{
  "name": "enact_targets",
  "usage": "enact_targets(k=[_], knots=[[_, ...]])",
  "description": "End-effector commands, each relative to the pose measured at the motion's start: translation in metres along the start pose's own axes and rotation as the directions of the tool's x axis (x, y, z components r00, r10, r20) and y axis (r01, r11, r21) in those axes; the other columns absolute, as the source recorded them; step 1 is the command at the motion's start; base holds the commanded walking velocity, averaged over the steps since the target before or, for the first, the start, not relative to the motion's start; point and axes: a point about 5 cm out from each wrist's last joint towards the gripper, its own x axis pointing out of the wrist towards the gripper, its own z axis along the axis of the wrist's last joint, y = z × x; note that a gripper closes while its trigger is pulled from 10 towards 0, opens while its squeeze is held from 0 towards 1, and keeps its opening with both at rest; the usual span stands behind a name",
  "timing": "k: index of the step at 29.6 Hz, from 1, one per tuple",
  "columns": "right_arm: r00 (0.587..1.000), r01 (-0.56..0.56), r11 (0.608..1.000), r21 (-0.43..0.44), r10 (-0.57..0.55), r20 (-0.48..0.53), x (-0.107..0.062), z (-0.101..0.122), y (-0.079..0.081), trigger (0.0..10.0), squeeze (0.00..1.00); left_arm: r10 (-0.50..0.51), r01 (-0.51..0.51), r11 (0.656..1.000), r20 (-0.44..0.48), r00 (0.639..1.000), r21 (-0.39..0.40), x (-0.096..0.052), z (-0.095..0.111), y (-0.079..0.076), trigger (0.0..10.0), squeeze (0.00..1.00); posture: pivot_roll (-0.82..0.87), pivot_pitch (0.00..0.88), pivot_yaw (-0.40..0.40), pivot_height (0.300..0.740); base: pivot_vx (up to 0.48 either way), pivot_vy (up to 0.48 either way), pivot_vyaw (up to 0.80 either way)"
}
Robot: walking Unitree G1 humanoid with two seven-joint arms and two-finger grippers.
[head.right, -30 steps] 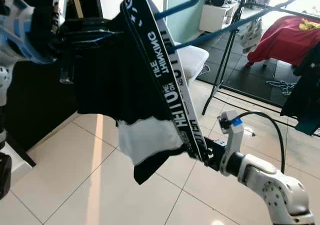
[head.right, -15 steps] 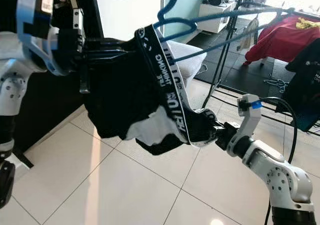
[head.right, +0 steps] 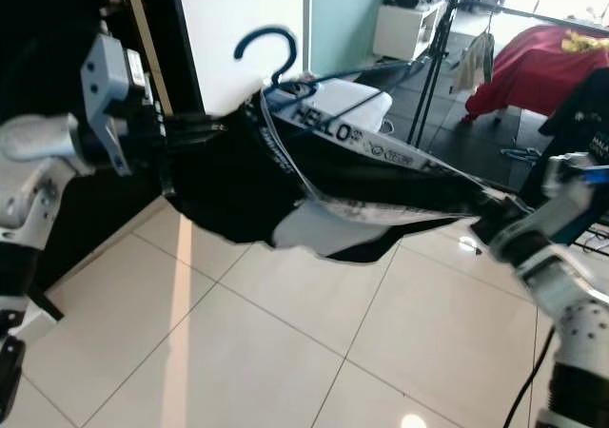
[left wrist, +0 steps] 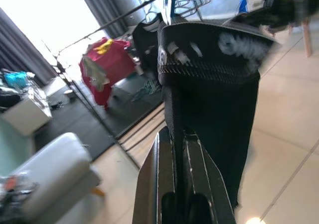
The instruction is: Hang hanger
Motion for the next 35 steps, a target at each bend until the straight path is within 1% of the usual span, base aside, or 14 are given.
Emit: enact_targets(k=[1, 4, 5, 6, 7, 8, 10, 15, 16, 20, 23, 26, 27, 35], knots=[[0.997, 0.061, 0.998, 0.035, -0.062, 0.043, -0.002, 0.005, -0.010, 0.0, 0.00, -0.029, 0.032, 0.999, 0.079, 0.996, -0.040, -0.001, 0.005, -0.008, 10.0, 0.00, -0.02, 0.054, -0.040, 0.740, 0.000, 0.000, 0.00], [0.997, 0.061, 0.998, 0.035, -0.062, 0.043, -0.002, 0.005, -0.010, 0.0, 0.00, -0.029, 0.032, 0.999, 0.079, 0.996, -0.040, -0.001, 0.005, -0.008, 10.0, 0.00, -0.02, 0.054, -0.040, 0.740, 0.000, 0.000, 0.00], [0.994, 0.101, 0.993, 0.054, -0.103, 0.042, -0.001, 0.004, -0.016, 0.0, 0.00, -0.107, 0.117, 0.991, 0.124, 0.986, -0.070, 0.001, 0.008, -0.025, 10.0, 0.00, -0.02, 0.057, -0.047, 0.740, 0.000, 0.000, 0.00], [0.994, 0.101, 0.993, 0.054, -0.103, 0.042, -0.001, 0.004, -0.016, 0.0, 0.00, -0.107, 0.117, 0.991, 0.124, 0.986, -0.070, 0.001, 0.008, -0.025, 10.0, 0.00, -0.02, 0.057, -0.047, 0.740, 0.000, 0.000, 0.00], [0.991, 0.129, 0.989, 0.076, -0.132, 0.037, 0.000, 0.001, -0.020, 0.0, 0.00, -0.192, 0.204, 0.976, 0.138, 0.972, -0.078, 0.004, 0.006, -0.044, 10.0, 0.00, -0.01, 0.059, -0.052, 0.740, 0.000, 0.000, 0.00], [0.991, 0.129, 0.989, 0.076, -0.132, 0.037, 0.000, 0.001, -0.020, 0.0, 0.00, -0.192, 0.204, 0.976, 0.138, 0.972, -0.078, 0.004, 0.006, -0.044, 10.0, 0.00, -0.01, 0.059, -0.052, 0.740, 0.000, 0.000, 0.00], [0.987, 0.156, 0.983, 0.101, -0.159, 0.025, 0.003, -0.003, -0.024, 0.0, 0.00, -0.268, 0.285, 0.954, 0.153, 0.951, -0.098, 0.003, 0.001, -0.063, 10.0, 0.00, -0.01, 0.060, -0.055, 0.740, 0.000, 0.000, 0.00], [0.983, 0.178, 0.978, 0.105, -0.181, 0.027, 0.004, -0.001, -0.028, 0.0, 0.00, -0.328, 0.350, 0.928, 0.165, 0.930, -0.128, -0.003, -0.002, -0.071, 10.0, 0.00, -0.01, 0.061, -0.055, 0.740, 0.000, 0.000, 0.00], [0.982, 0.183, 0.978, 0.104, -0.187, 0.029, 0.005, 0.001, -0.028, 0.0, 0.00, -0.371, 0.387, 0.912, 0.130, 0.920, -0.134, -0.004, -0.006, -0.076, 10.0, 0.00, -0.02, 0.062, -0.055, 0.740, 0.000, 0.000, 0.00], [0.983, 0.176, 0.979, 0.101, -0.180, 0.026, 0.006, 0.001, -0.026, 0.0, 0.00, -0.378, 0.387, 0.912, 0.086, 0.922, -0.138, -0.003, -0.013, -0.077, 10.0, 0.00, -0.02, 0.062, -0.055, 0.740, 0.000, 0.000, 0.00], [0.987, 0.156, 0.983, 0.095, -0.158, 0.015, 0.008, -0.001, -0.022, 0.0, 0.00, -0.304, 0.298, 0.946, -0.027, 0.952, -0.125, 0.003, -0.030, -0.072, 10.0, 0.00, -0.02, 0.061, -0.054, 0.740, 0.000, 0.000, 0.00], [0.988, 0.152, 0.984, 0.092, -0.154, 0.012, 0.008, -0.001, -0.021, 0.0, 0.00, -0.285, 0.276, 0.954, -0.063, 0.957, -0.116, 0.002, -0.035, -0.071, 10.0, 0.00, -0.03, 0.062, -0.053, 0.740, 0.000, 0.000, 0.00], [0.989, 0.147, 0.985, 0.089, -0.148, 0.009, 0.008, -0.001, -0.020, 0.0, 0.00, -0.264, 0.252, 0.962, -0.110, 0.958, -0.109, 0.000, -0.043, -0.069, 10.0, 0.00, -0.03, 0.062, -0.053, 0.740, 0.000, 0.000, 0.00], [0.996, 0.094, 0.993, 0.077, -0.094, -0.003, 0.009, -0.002, -0.012, 0.0, 0.00, -0.221, 0.206, 0.972, -0.143, 0.965, -0.112, -0.002, -0.049, -0.065, 10.0, 0.00, -0.03, 0.063, -0.053, 0.740, 0.000, 0.000, 0.00]])
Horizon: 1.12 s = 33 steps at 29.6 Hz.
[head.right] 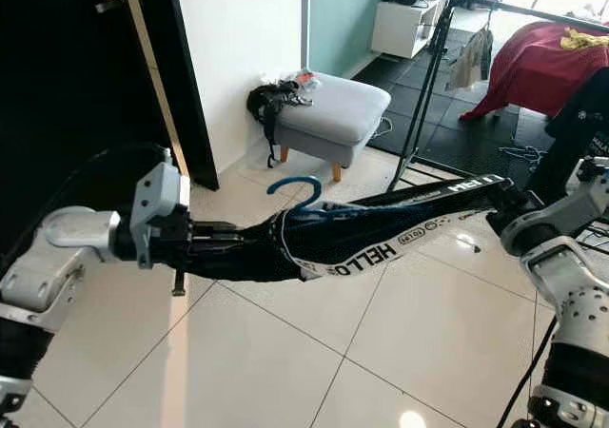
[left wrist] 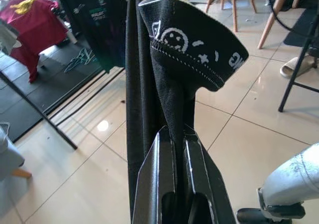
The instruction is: Hang hanger
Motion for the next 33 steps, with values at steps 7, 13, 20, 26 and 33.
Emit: enact_targets(k=[7, 13, 20, 26, 33], knots=[[1.000, -0.029, 0.999, -0.026, 0.029, -0.001, 0.000, 0.002, 0.007, 0.0, 0.00, 0.039, -0.035, 0.998, -0.072, 0.997, 0.056, -0.002, -0.003, 0.007, 10.0, 0.00, -0.02, 0.063, -0.052, 0.740, 0.000, 0.000, 0.00], [0.998, -0.063, 0.996, -0.069, 0.060, -0.035, 0.007, -0.008, 0.021, 0.0, 0.00, 0.099, -0.084, 0.989, -0.117, 0.988, 0.121, 0.011, -0.004, 0.009, 10.0, 0.00, -0.03, 0.057, -0.051, 0.740, 0.000, 0.000, 0.00], [0.980, -0.174, 0.978, -0.111, 0.161, -0.116, 0.023, -0.031, 0.053, 0.0, 0.00, 0.221, -0.205, 0.971, -0.135, 0.966, 0.122, 0.042, -0.009, 0.005, 10.0, 0.00, -0.02, 0.048, -0.055, 0.740, 0.000, 0.000, 0.00], [0.971, -0.199, 0.972, -0.128, 0.178, -0.158, 0.022, -0.042, 0.059, 0.0, 0.00, 0.271, -0.262, 0.962, -0.121, 0.955, 0.079, 0.045, -0.010, 0.008, 10.0, 0.00, -0.02, 0.048, -0.055, 0.740, 0.000, 0.000, 0.00], [0.941, -0.261, 0.957, -0.124, 0.223, -0.254, 0.013, -0.072, 0.071, 0.0, 0.00, 0.337, -0.344, 0.939, -0.140, 0.931, -0.026, 0.047, -0.018, 0.010, 10.0, 0.00, -0.03, 0.056, -0.051, 0.740, 0.000, 0.000, 0.00]])
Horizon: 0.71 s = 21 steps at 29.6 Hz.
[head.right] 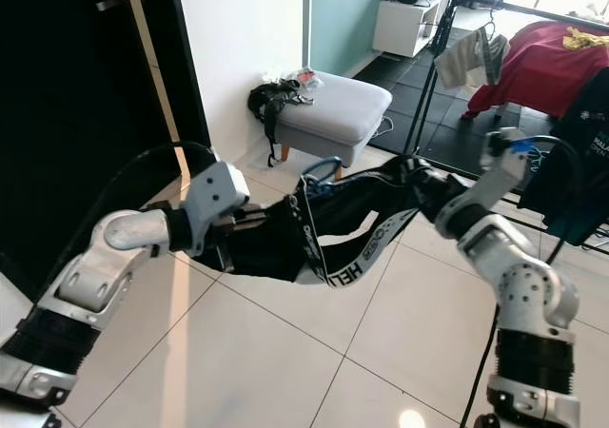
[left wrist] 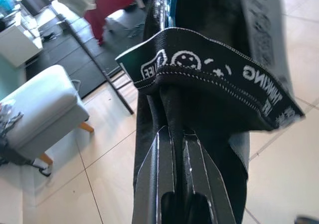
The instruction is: Hang hanger
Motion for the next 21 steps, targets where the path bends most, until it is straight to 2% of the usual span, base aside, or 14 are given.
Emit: enact_targets(k=[1, 2, 4, 6, 7, 9, 11, 15, 16, 17, 19, 20, 21], knots=[[0.999, -0.036, 0.999, -0.001, 0.036, -0.041, 0.000, -0.011, 0.009, 0.0, 0.00, 0.032, -0.032, 0.997, -0.012, 0.999, -0.063, 0.002, -0.005, 0.002, 10.0, 0.00, -0.03, 0.056, -0.051, 0.740, 0.000, 0.000, 0.00], [0.999, -0.036, 0.999, -0.001, 0.036, -0.041, 0.000, -0.011, 0.009, 0.0, 0.00, 0.032, -0.032, 0.997, -0.012, 0.999, -0.063, 0.002, -0.005, 0.002, 10.0, 0.00, -0.03, 0.056, -0.051, 0.740, 0.000, 0.000, 0.00], [0.980, -0.163, 0.987, 0.014, 0.163, -0.111, -0.003, -0.033, 0.033, 0.0, 0.00, 0.054, -0.061, 0.988, -0.053, 0.997, -0.143, 0.006, -0.014, -0.003, 10.0, 0.00, -0.04, 0.059, -0.048, 0.740, 0.000, 0.000, 0.00], [0.980, -0.163, 0.987, 0.014, 0.163, -0.111, -0.003, -0.033, 0.033, 0.0, 0.00, 0.054, -0.061, 0.988, -0.053, 0.997, -0.143, 0.006, -0.014, -0.003, 10.0, 0.00, -0.04, 0.059, -0.048, 0.740, 0.000, 0.000, 0.00], [0.968, -0.211, 0.977, 0.021, 0.212, -0.132, -0.004, -0.039, 0.042, 0.0, 0.00, 0.056, -0.066, 0.984, -0.065, 0.996, -0.167, 0.008, -0.017, -0.005, 10.0, 0.00, -0.04, 0.059, -0.048, 0.740, 0.000, 0.000, 0.00], [0.968, -0.211, 0.977, 0.021, 0.212, -0.132, -0.004, -0.039, 0.042, 0.0, 0.00, 0.056, -0.066, 0.984, -0.065, 0.996, -0.167, 0.008, -0.017, -0.005, 10.0, 0.00, -0.04, 0.059, -0.048, 0.740, 0.000, 0.000, 0.00], [0.904, -0.355, 0.935, 0.011, 0.346, -0.253, -0.015, -0.061, 0.063, 0.0, 0.00, 0.054, -0.067, 0.978, -0.067, 0.996, -0.199, 0.011, -0.019, -0.008, 10.0, 0.00, -0.04, 0.061, -0.048, 0.740, 0.000, 0.000, 0.00], [0.872, -0.390, 0.921, -0.011, 0.366, -0.324, -0.022, -0.073, 0.066, 0.0, 0.00, 0.056, -0.069, 0.975, -0.067, 0.996, -0.209, 0.012, -0.020, -0.009, 10.0, 0.00, -0.04, 0.064, -0.050, 0.740, 0.000, 0.000, 0.00], [0.883, -0.359, 0.933, -0.042, 0.324, -0.340, -0.022, -0.075, 0.061, 3.8, 0.00, 0.058, -0.071, 0.975, -0.068, 0.996, -0.211, 0.012, -0.020, -0.008, 10.0, 0.00, -0.04, 0.064, -0.050, 0.740, 0.000, 0.000, 0.00], [0.889, -0.335, 0.940, -0.058, 0.295, -0.350, -0.022, -0.076, 0.056, 9.8, 0.25, 0.060, -0.072, 0.975, -0.067, 0.996, -0.211, 0.011, -0.020, -0.007, 10.0, 0.00, -0.05, 0.065, -0.049, 0.740, 0.000, 0.000, 0.00], [0.892, -0.321, 0.945, -0.067, 0.278, -0.356, -0.023, -0.076, 0.053, 9.8, 0.25, 0.060, -0.073, 0.975, -0.066, 0.996, -0.211, 0.010, -0.020, -0.007, 10.0, 0.00, -0.05, 0.065, -0.049, 0.740, 0.000, 0.000, 0.00], [0.896, -0.306, 0.949, -0.082, 0.258, -0.361, -0.024, -0.075, 0.050, 10.0, 1.00, 0.061, -0.071, 0.975, -0.055, 0.997, -0.211, 0.010, -0.018, -0.006, 10.0, 0.00, -0.05, 0.065, -0.051, 0.740, 0.000, 0.000, 0.00], [0.896, -0.306, 0.949, -0.082, 0.258, -0.361, -0.024, -0.075, 0.050, 10.0, 1.00, 0.061, -0.071, 0.975, -0.055, 0.997, -0.211, 0.010, -0.018, -0.006, 10.0, 0.00, -0.05, 0.065, -0.051, 0.740, 0.000, 0.000, 0.00]])
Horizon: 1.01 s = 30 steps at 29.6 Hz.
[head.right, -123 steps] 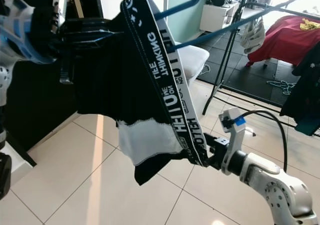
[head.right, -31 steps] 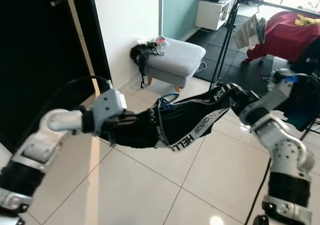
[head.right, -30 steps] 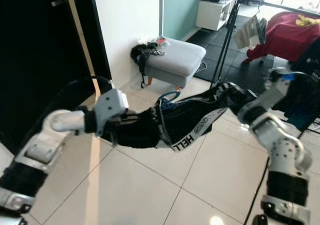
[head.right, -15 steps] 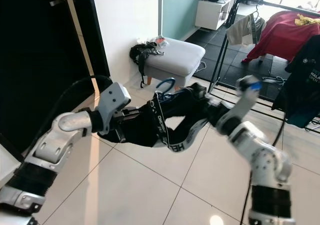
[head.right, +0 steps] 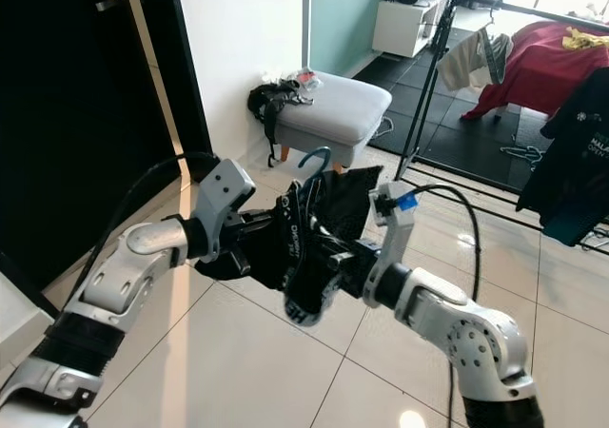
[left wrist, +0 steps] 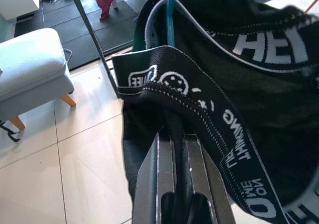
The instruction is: Hang hanger
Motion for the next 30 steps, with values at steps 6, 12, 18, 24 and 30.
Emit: enact_targets(k=[6, 12, 18, 24, 30], knots=[[0.996, 0.088, 0.994, -0.063, -0.088, -0.006, -0.022, 0.006, -0.018, 10.0, 1.00, -0.012, 0.012, 1.000, 0.053, 0.999, -0.011, -0.007, 0.008, 0.006, 10.0, 0.00, -0.05, 0.069, -0.054, 0.740, 0.000, 0.000, 0.00], [0.989, 0.145, 0.980, -0.136, -0.142, 0.032, -0.051, 0.025, -0.032, 10.0, 1.00, -0.018, 0.016, 0.999, 0.044, 0.999, 0.036, -0.016, 0.009, 0.016, 10.0, 0.00, -0.05, 0.068, -0.054, 0.740, 0.000, 0.000, 0.00], [0.983, 0.117, 0.960, -0.254, -0.076, 0.167, -0.091, 0.063, -0.033, 10.0, 1.00, -0.086, 0.084, 0.989, 0.009, 0.996, 0.120, -0.032, 0.009, 0.026, 10.0, 0.00, -0.05, 0.071, -0.055, 0.740, 0.000, 0.000, 0.00], [0.975, -0.093, 0.917, -0.387, 0.162, 0.151, -0.140, 0.094, -0.010, 10.0, 1.00, -0.318, 0.332, 0.919, -0.094, 0.943, 0.214, -0.057, 0.009, 0.021, 10.0, 0.00, -0.05, 0.066, -0.061, 0.740, 0.000, 0.000, 0.00], [0.971, -0.193, 0.844, -0.501, 0.090, -0.222, -0.147, 0.081, -0.014, 10.0, 0.00, -0.583, 0.594, 0.774, -0.122, 0.803, 0.218, -0.067, 0.024, -0.004, 10.0, 0.00, -0.03, 0.057, -0.057, 0.740, 0.000, 0.000, 0.00]])
